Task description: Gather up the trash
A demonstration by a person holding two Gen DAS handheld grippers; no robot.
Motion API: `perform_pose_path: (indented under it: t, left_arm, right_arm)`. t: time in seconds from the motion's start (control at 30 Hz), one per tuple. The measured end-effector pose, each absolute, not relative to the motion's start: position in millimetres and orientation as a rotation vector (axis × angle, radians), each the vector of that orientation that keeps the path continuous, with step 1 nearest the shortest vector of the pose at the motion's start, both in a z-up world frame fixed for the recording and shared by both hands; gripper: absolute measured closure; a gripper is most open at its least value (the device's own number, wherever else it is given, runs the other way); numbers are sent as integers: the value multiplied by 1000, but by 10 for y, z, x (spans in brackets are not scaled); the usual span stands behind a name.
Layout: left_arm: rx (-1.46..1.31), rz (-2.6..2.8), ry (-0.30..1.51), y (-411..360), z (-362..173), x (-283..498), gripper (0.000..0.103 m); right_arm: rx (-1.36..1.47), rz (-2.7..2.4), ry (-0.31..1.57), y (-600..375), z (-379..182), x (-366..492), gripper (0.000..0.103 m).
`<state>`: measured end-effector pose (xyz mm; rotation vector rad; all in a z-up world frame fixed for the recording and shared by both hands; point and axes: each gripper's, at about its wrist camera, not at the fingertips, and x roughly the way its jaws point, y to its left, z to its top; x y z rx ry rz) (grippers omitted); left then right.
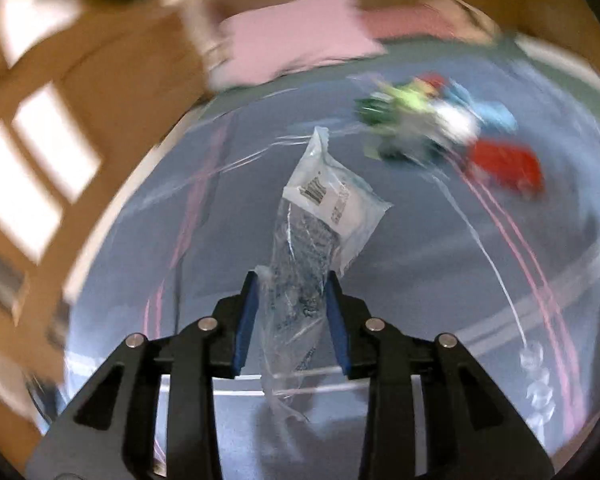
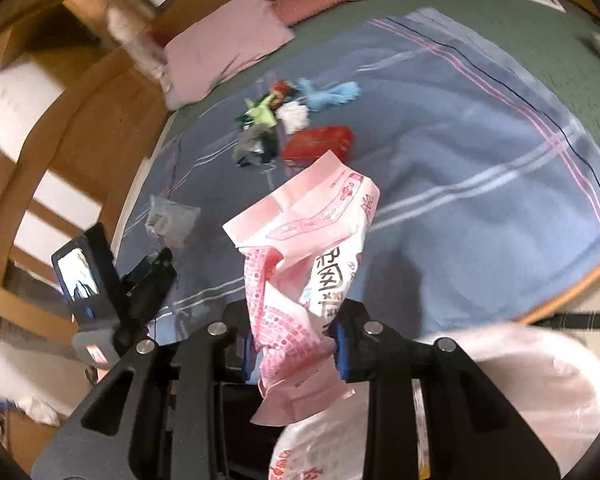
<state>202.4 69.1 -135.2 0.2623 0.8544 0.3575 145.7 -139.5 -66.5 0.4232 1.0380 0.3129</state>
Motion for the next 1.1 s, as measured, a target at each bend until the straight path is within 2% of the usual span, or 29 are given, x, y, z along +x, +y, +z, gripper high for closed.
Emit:
perform_pose_path:
  t: [0.03,0.1,0.2,0.27,0.4,0.53,0.6,0.73,0.8,1.0,1.1]
  left_arm:
    - [322,303,872,550,-1409,2019,57]
    - [407,227,900,323,-1503,2004,26]
    - [526,161,854,97,-1513,1881,18]
    - [499,106,827,83,-1437,1797,13]
    - [232,11,799,288,-1162,1843,11]
    - [-254,-118,674,886,-847,1831,10]
    - [-423,-68,687,1159,-932,1916,10]
    - [-879,-78,866,1694,-1467,2160,14]
    - [-1044,-178,874,1767,-1599,2141,16]
    - [-933,-482,935,1318,-1483,2190,16]
    - [-832,-367,788,1331,-1226,2051,15]
  right_arm:
    - [432,308,1044,-1434,-700,1453,73]
    - [476,305,1059,-1545,-759,1426,73]
    - [509,274,1049,-1682,-765,1399,73]
    - [505,258,1033,-1737,-744,1377,73]
    - [571,266,1025,-1871,-777,1360,73]
    - [577,247,1020,-1903,-784,1374,73]
    - [574,253,1023,-1884,-782,1374,73]
    - [584,261,1031,-1843,-797,1384,73]
    - [566,266,1031,-1805,-800,1377,73]
    - [566,260,1039,-1788,-827,1343,72]
    - [552,250,1033,-1791,-808,1299,72]
